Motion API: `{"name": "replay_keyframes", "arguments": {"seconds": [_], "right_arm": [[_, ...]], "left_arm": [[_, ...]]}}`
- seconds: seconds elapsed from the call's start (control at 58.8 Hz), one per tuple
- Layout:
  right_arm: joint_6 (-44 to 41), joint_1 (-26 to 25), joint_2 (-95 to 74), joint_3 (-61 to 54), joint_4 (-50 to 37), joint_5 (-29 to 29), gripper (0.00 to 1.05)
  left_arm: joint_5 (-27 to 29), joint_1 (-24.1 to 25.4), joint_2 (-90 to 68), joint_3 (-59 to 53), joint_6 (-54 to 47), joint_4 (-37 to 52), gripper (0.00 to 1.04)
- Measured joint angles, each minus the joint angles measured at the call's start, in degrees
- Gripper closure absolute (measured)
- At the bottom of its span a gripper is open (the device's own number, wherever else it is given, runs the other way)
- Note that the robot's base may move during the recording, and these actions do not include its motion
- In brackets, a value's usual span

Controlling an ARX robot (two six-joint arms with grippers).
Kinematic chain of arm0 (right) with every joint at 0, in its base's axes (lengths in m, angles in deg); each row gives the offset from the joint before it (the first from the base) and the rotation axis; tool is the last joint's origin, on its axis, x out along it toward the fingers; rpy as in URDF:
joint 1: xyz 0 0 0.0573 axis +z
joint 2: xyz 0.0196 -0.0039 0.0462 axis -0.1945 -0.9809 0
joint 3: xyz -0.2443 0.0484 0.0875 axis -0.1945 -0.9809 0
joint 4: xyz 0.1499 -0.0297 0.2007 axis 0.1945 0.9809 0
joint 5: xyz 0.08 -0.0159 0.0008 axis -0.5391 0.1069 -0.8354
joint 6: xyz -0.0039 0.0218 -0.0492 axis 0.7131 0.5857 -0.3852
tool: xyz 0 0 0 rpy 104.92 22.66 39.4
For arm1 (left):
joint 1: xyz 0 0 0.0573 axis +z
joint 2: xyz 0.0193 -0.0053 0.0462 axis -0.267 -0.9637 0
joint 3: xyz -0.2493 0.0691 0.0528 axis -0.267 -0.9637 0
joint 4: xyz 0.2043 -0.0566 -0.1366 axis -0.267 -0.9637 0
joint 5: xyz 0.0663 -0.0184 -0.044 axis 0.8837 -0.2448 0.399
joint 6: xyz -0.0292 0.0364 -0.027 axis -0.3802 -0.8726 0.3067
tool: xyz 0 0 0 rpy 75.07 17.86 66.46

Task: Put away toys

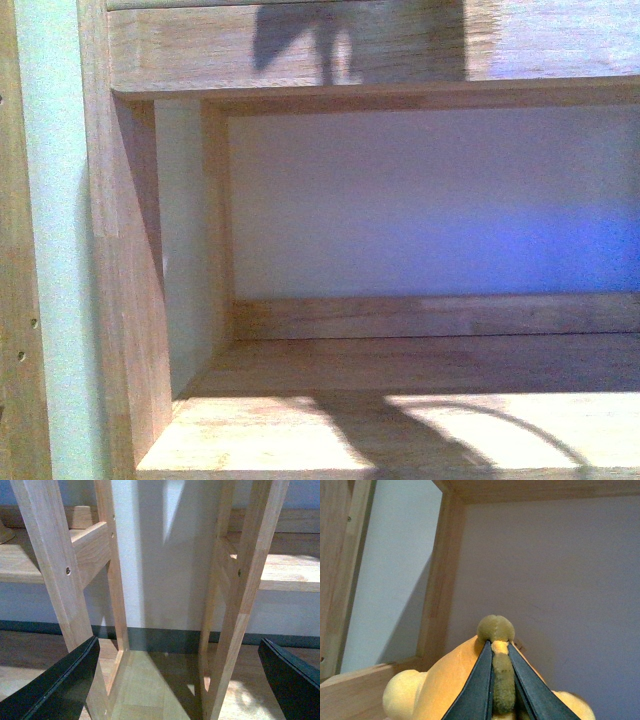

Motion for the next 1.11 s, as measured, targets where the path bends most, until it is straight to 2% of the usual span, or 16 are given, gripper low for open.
{"name": "replay_keyframes", "arguments": {"seconds": [0.578, 1.105], "right_arm": [[1.3, 6.7, -8.4, 6.6, -0.7, 4.2, 0.99], [1.9, 10.0, -12.6, 16.1, 3.1, 4.7, 0.99]], "left_arm": [[0.0, 0.0, 0.0, 0.0, 0.0, 0.0, 0.06], [0.0, 0.0, 0.0, 0.0, 0.0, 0.0, 0.06]]}}
